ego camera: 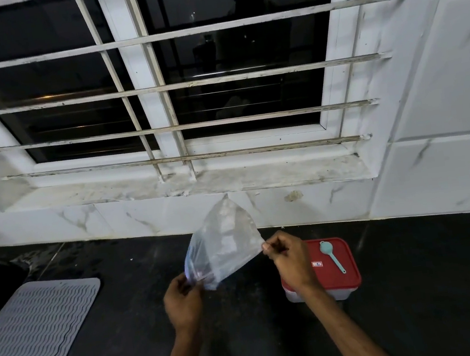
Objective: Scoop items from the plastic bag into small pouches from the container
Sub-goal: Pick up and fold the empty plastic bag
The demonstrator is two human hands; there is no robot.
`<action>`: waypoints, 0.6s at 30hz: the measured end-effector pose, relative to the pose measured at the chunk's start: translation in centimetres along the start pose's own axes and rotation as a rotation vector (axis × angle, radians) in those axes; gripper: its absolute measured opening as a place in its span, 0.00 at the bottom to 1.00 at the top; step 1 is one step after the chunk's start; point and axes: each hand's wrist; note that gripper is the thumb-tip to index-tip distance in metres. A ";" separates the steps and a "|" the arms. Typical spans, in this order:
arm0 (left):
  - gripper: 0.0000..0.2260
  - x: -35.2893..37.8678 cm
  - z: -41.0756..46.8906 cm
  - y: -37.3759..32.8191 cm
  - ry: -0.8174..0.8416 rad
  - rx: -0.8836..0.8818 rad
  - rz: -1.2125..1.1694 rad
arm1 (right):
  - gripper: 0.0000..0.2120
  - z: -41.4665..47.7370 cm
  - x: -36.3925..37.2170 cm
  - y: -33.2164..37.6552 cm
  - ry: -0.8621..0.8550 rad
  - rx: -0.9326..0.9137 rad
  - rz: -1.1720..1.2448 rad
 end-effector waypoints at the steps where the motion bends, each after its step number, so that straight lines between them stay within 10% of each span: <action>1: 0.09 -0.5 0.4 -0.1 -0.039 -0.026 -0.051 | 0.08 0.1 -0.5 0.0 0.011 0.002 0.013; 9: 0.08 0.7 0.1 -1.7 -0.049 -0.349 -0.472 | 0.07 -1.0 -0.2 0.1 0.060 -0.051 0.148; 18: 0.16 1.5 -0.5 -2.8 -0.115 -0.244 -0.641 | 0.07 -2.0 1.5 -0.1 0.030 0.123 0.361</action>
Point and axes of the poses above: each hand's wrist, its own z-axis towards the middle knuckle, its own x-axis out of the palm, y = z × x, and after that the axes turned 5 degrees about z, right-handed
